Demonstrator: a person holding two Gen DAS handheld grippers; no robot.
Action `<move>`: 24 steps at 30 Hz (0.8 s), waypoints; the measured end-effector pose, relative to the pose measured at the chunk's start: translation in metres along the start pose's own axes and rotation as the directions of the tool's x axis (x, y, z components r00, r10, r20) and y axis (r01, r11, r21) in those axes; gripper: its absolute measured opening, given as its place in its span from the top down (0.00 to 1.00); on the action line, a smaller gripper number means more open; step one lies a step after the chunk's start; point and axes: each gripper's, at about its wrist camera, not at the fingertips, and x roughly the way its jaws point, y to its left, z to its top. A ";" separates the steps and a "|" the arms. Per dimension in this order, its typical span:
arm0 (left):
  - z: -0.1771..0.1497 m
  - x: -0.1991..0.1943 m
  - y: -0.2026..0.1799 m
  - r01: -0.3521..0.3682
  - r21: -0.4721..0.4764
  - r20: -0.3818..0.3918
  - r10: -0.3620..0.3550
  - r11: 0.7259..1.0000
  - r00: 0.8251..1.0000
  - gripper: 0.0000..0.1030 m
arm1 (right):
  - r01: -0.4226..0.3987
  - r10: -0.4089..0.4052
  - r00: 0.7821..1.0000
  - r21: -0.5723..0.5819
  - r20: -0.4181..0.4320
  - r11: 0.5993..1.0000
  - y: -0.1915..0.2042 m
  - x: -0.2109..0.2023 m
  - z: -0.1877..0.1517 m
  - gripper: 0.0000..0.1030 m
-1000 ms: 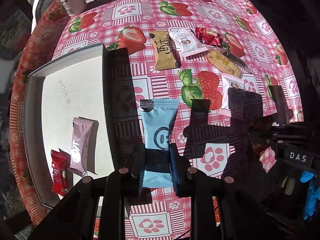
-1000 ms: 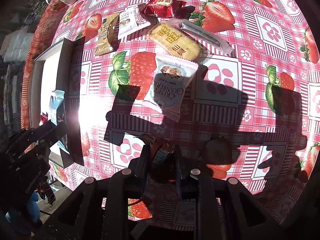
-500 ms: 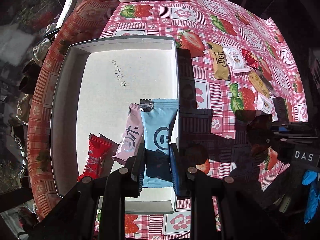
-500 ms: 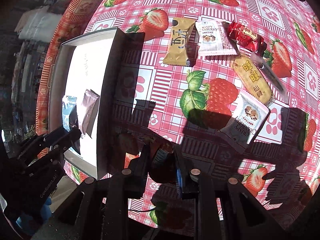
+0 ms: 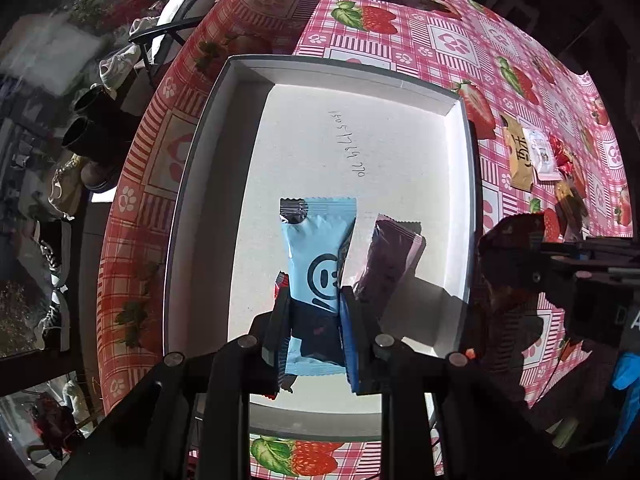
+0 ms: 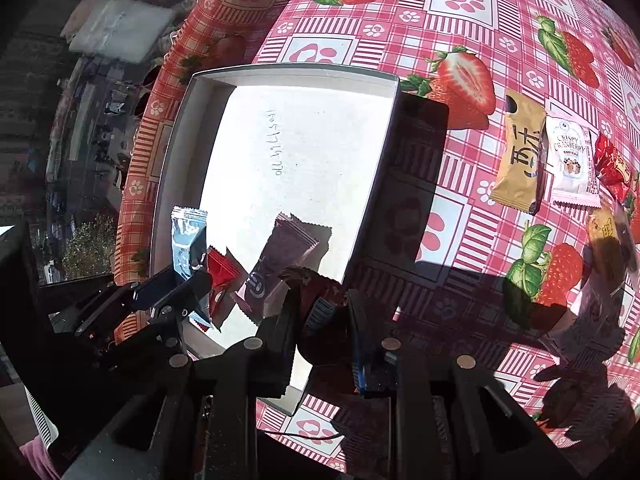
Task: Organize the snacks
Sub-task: 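Lower the blue bar and red candy into the white tray and open both tools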
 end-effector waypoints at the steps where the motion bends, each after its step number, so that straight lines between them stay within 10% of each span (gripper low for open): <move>1: 0.000 0.002 0.002 -0.001 -0.002 -0.003 0.001 1.000 1.000 0.76 | 0.000 0.000 1.000 -0.006 -0.003 1.000 0.005 0.002 0.002 0.76; 16: -0.007 0.015 0.015 -0.011 -0.019 -0.042 0.010 1.000 0.999 0.75 | 0.044 -0.045 0.999 -0.059 -0.022 0.997 0.030 0.018 0.012 0.76; 18: -0.006 0.014 0.013 -0.021 -0.018 -0.039 0.021 1.000 0.999 0.61 | 0.054 -0.056 0.998 -0.063 -0.028 0.997 0.032 0.019 0.012 0.74; 21: -0.008 0.011 0.012 -0.035 -0.024 -0.023 0.035 0.999 0.999 0.36 | 0.056 -0.056 0.998 -0.043 -0.012 0.998 0.025 0.014 0.010 0.20; 24: -0.007 0.010 0.009 -0.040 -0.025 -0.022 0.039 0.999 0.999 0.33 | 0.067 -0.067 0.998 -0.023 -0.013 0.997 0.017 0.013 0.009 0.13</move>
